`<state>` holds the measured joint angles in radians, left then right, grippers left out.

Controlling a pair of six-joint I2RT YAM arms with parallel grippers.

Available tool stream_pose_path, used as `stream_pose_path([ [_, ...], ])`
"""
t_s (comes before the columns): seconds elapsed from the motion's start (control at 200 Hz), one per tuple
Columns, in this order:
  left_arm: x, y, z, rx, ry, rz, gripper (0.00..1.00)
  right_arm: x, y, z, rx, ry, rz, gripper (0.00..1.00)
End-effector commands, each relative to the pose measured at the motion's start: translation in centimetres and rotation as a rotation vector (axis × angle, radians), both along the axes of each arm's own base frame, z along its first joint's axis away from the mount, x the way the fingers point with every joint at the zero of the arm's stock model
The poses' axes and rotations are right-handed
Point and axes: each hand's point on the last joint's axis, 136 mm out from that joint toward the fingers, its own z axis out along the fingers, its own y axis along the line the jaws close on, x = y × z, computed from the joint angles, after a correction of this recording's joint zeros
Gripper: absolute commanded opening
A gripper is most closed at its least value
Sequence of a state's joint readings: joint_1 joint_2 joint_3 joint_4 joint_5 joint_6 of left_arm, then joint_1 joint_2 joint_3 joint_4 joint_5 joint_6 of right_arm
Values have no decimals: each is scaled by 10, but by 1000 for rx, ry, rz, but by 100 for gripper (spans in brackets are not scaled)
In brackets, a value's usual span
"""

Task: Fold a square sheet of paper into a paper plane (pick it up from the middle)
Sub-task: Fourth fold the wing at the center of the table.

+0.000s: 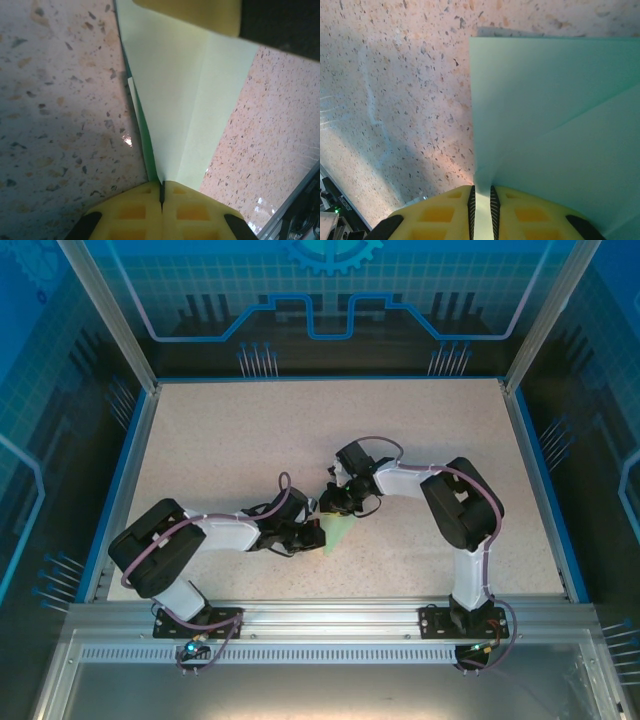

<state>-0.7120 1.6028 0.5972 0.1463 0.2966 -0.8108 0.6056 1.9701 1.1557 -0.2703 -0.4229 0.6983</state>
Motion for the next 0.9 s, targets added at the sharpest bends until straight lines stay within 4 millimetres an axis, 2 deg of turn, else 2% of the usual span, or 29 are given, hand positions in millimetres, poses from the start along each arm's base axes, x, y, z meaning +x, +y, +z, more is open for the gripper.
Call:
stream_pose_path([
  [0.0,-12,11,-17,80,56,-14,0,-2,-13,-21,-42,24,-13,20],
  [0.055,-12,10,-13,68,51,-13,3,-3,-14,-24,-48,28,-13,19],
  [0.185,-9,7,11,15,14,8,20,-5,-16,-30,-49,36,-12,18],
  [0.3,-4,7,34,-6,-30,22,26,-7,-15,-31,-44,37,-11,18],
  [0.4,-1,2,48,-40,-53,21,27,-7,-16,-32,-49,41,-10,18],
  [0.565,5,-8,60,-90,-84,11,25,-8,-17,-32,-51,41,-9,18],
  [0.765,16,-26,58,-125,-95,-32,22,-9,-18,-33,-57,42,-7,18],
  [0.895,15,-26,42,-103,-64,-40,20,-10,-20,-33,-60,44,-7,17],
])
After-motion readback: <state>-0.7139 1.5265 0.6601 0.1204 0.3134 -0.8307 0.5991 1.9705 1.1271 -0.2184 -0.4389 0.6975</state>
